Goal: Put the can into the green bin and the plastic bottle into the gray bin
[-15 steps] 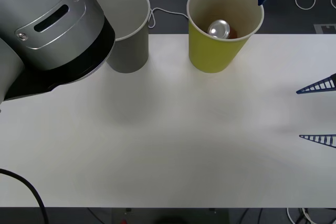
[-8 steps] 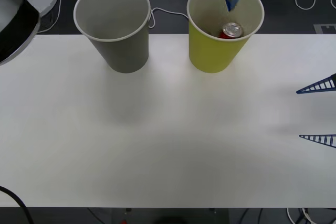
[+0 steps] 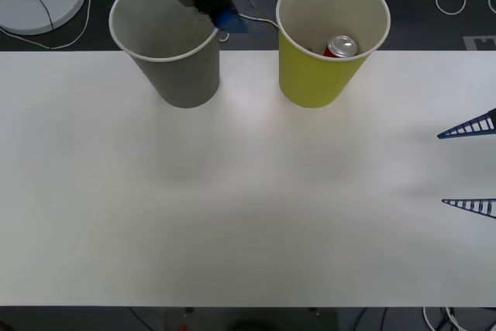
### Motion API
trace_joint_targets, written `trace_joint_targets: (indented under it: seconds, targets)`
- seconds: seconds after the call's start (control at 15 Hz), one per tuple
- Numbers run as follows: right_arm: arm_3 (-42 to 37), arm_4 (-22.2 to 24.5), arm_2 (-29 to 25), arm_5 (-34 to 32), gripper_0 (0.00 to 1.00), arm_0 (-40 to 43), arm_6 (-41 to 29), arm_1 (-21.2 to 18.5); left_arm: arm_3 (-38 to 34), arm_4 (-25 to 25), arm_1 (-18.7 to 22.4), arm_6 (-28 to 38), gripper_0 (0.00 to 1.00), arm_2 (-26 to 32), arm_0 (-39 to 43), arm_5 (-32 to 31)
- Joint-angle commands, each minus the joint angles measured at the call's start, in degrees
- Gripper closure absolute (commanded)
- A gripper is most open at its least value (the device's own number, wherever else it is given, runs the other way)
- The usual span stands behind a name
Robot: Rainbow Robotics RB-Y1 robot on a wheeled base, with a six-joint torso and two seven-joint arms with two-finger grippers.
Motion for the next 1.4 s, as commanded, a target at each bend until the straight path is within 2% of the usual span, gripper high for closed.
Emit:
trace_joint_targets:
  seconds: [0.07, 0.53, 0.87, 1.07, 1.4]
  targets:
    - [0.0, 0.0, 0.0, 0.0, 0.00, 0.0, 0.0, 0.0, -5.9, 1.2, 3.7, -4.7, 0.00, 6.3, 6.7, -0.1]
    - [0.0, 0.0, 0.0, 0.0, 0.00, 0.0, 0.0, 0.0, -18.6, 5.9, 10.4, -17.4, 0.00, 24.9, 31.4, -0.1]
    - [0.0, 0.0, 0.0, 0.0, 0.00, 0.0, 0.0, 0.0, -21.1, 13.0, 14.8, -29.7, 0.00, 35.6, 47.0, -0.1]
    - [0.0, 0.0, 0.0, 0.0, 0.00, 0.0, 0.0, 0.0, -20.9, 17.0, 16.9, -37.1, 0.00, 39.9, 54.7, -0.1]
    - [0.0, 0.0, 0.0, 0.0, 0.00, 0.0, 0.0, 0.0, -20.9, 20.1, 18.0, -49.5, 0.00, 44.3, 66.4, -0.1]
